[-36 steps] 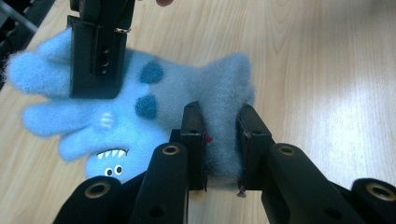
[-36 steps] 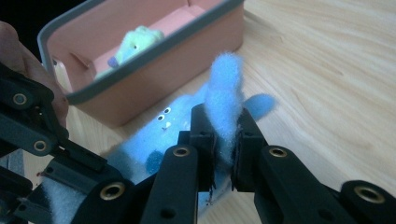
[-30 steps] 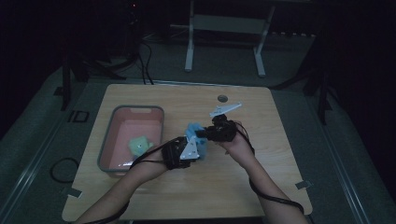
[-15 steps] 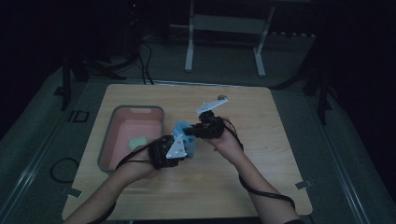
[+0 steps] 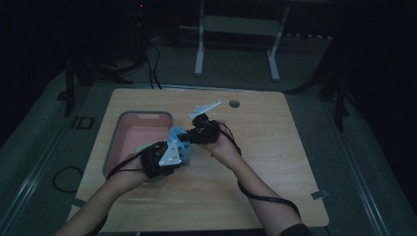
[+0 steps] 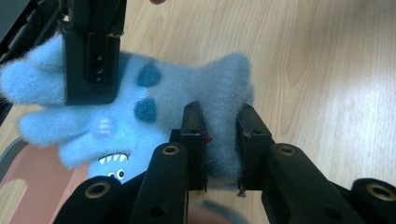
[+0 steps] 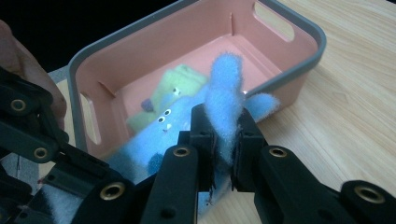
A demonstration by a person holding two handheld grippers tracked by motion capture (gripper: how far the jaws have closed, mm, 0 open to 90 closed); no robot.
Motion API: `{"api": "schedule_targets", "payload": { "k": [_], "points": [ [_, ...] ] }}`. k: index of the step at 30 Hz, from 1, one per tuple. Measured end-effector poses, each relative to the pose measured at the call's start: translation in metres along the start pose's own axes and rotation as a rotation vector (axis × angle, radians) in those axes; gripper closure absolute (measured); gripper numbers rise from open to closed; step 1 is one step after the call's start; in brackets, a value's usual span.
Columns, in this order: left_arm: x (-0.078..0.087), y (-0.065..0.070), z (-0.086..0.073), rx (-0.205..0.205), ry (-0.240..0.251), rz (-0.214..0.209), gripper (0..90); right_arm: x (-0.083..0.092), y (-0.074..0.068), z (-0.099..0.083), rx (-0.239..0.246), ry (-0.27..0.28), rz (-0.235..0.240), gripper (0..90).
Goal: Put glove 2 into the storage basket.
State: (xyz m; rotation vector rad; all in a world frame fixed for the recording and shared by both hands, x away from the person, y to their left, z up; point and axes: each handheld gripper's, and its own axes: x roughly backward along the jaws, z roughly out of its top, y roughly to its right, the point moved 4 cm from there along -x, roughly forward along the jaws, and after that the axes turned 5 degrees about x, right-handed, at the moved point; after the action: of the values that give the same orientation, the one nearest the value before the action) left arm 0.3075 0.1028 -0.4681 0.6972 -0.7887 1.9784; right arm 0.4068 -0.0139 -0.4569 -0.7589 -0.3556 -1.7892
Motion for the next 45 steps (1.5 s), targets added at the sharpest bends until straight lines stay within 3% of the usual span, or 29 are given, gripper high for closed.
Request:
{"api": "schedule_targets", "payload": {
  "k": [14, 29, 34, 45],
  "points": [
    [0.021, -0.012, -0.028, 0.041, -0.026, 0.031, 76.8, -0.028, -0.016, 0.026, 0.040, -0.013, 0.032, 82.0],
    [0.042, -0.025, -0.064, 0.090, -0.059, 0.063, 76.8, -0.070, -0.033, 0.053, 0.066, -0.031, 0.071, 82.0],
    [0.038, -0.027, -0.073, 0.111, -0.072, 0.057, 76.8, -0.082, -0.033, 0.053, 0.070, -0.043, 0.065, 82.0],
    [0.012, -0.030, -0.090, 0.131, -0.134, 0.025, 76.7, -0.109, -0.019, 0.030, 0.007, -0.081, 0.074, 81.9]
  ]
}}
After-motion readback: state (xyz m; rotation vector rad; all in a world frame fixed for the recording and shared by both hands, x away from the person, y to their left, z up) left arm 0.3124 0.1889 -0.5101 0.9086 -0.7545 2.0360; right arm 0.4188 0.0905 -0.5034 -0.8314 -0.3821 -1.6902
